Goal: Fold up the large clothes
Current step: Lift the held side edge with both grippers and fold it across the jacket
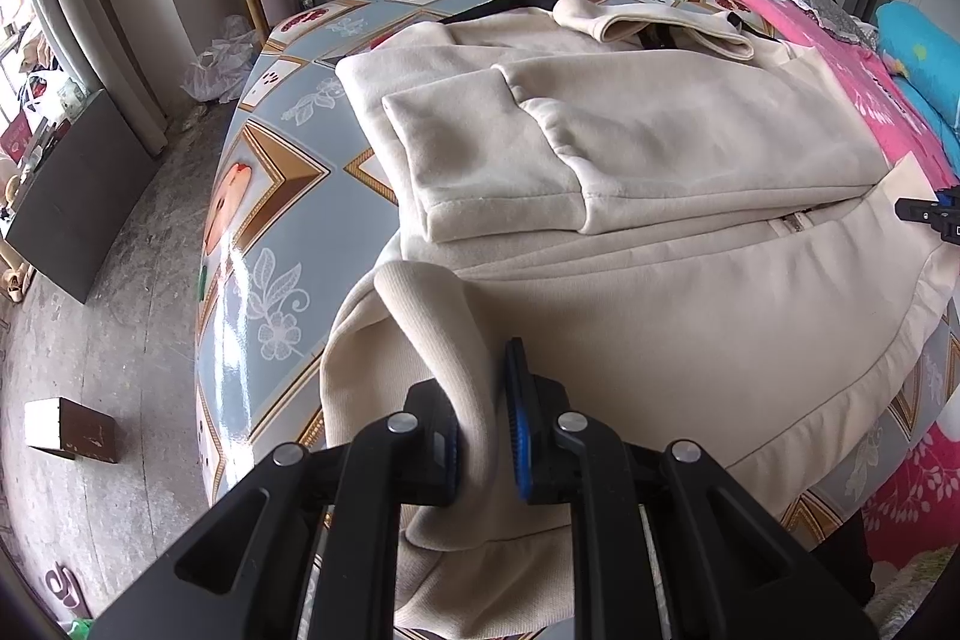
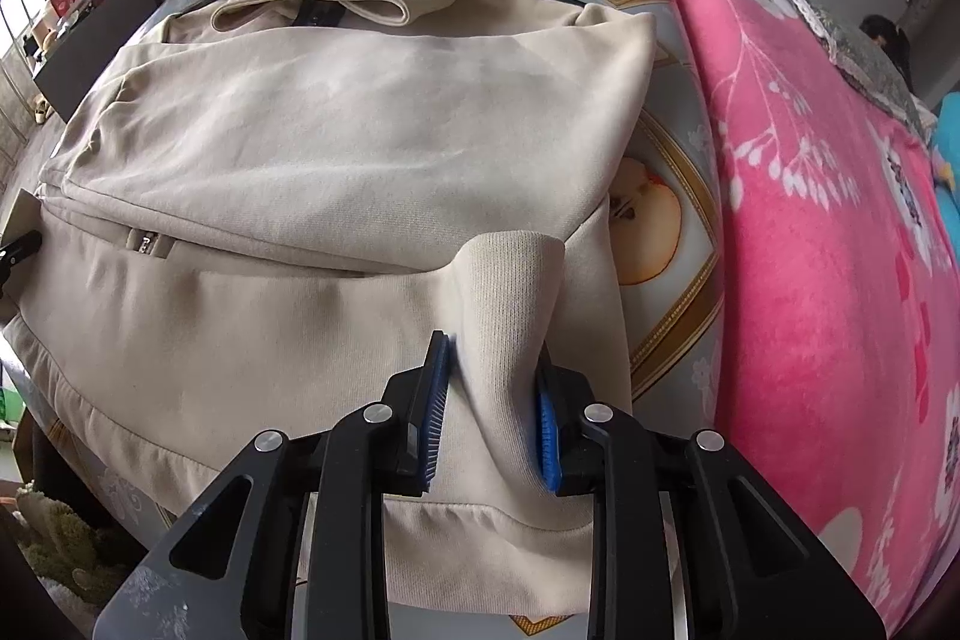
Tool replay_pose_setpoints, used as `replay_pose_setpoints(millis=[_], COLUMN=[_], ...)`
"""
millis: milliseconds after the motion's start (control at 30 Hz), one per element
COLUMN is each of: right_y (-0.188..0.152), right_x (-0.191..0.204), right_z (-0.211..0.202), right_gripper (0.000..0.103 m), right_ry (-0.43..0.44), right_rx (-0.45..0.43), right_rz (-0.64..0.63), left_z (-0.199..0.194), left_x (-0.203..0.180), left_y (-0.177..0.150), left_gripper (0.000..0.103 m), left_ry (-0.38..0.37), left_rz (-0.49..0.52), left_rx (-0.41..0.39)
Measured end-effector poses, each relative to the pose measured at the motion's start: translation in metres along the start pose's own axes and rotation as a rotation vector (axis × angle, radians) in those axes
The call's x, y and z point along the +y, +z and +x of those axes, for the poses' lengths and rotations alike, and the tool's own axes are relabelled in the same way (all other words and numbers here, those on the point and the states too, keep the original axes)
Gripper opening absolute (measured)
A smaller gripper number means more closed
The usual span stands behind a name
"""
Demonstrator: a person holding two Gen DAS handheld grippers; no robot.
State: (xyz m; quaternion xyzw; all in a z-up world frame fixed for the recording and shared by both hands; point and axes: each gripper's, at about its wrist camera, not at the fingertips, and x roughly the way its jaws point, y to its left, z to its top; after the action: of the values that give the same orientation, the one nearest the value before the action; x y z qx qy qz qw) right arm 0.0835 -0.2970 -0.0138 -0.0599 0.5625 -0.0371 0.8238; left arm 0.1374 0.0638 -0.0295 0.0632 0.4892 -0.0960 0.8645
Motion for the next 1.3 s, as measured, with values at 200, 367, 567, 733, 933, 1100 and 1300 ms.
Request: replay_pose_setpoints(millis=[200,367,567,733,933,1100,1300], right_y=[0.000,-0.001,-0.009,-0.019,-0.034,-0.049,-0.065], right_x=[0.000,0.001,0.009,0.011,0.014,0.019,0.023], right_z=[0.000,-0.006,-0.022,-0.035,-0.053,-0.072,-0.100], right_gripper=[0.025,0.023,0.013,0.008,0.008,0.008,0.008], right_ry=[-0.001,-0.015,-0.058,-0.065,-0.092,-0.119,-0.145], right_rx=[-0.002,-0.024,-0.086,-0.143,-0.217,-0.283,-0.394], right_rz=[0.000,0.006,0.002,0.047,0.114,0.184,0.267], left_z=[-0.001,-0.002,-0.006,-0.021,-0.041,-0.062,-0.083], left_x=[-0.002,-0.003,-0.012,-0.017,-0.024,-0.023,-0.018], left_y=[0.000,-0.001,-0.004,-0.010,-0.020,-0.030,-0.039], left_gripper=[0.013,0.013,0.010,0.007,0.006,0.006,0.006], left_ry=[0.005,0.011,0.055,0.079,0.107,0.078,0.030], left_rz=[0.004,0.012,0.092,0.147,0.216,0.218,0.188], left_rx=[-0.001,-0.008,-0.045,-0.127,-0.219,-0.292,-0.343])
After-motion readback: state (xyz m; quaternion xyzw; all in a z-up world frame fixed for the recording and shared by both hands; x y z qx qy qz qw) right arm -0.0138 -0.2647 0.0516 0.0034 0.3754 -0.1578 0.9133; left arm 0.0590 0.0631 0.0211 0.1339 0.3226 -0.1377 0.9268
